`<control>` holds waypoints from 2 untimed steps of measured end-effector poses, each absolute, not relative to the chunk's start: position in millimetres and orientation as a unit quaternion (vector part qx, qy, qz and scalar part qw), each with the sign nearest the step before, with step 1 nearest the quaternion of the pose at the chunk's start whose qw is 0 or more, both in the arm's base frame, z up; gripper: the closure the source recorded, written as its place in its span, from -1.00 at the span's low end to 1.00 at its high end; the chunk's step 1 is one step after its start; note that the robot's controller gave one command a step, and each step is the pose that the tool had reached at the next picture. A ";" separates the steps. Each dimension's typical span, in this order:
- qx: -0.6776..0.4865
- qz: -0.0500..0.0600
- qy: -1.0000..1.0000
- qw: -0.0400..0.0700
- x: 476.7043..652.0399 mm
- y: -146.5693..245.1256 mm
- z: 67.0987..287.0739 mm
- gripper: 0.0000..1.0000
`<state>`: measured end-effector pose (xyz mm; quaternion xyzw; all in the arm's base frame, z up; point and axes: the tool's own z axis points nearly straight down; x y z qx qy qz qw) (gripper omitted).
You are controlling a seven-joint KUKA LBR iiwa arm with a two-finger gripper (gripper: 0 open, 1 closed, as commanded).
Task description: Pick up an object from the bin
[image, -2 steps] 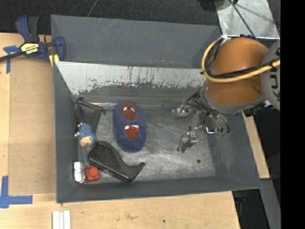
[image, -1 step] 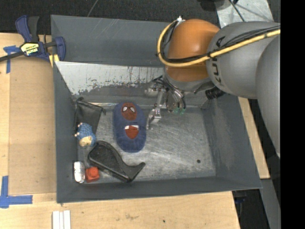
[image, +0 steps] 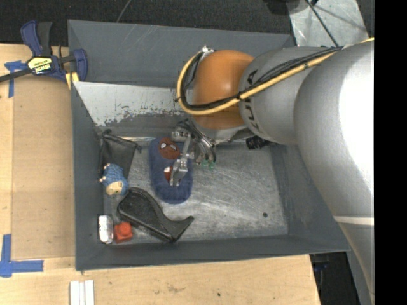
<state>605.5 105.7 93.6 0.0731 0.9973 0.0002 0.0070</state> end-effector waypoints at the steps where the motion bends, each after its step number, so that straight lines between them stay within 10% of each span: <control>1: 0.073 0.001 0.997 0.012 609.0 106.8 96.3 1.00; 2: 0.088 0.001 0.996 0.005 607.1 103.7 230.2 1.00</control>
Offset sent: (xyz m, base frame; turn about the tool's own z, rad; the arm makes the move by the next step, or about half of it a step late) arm 0.0000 0.0000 0.0000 0.0000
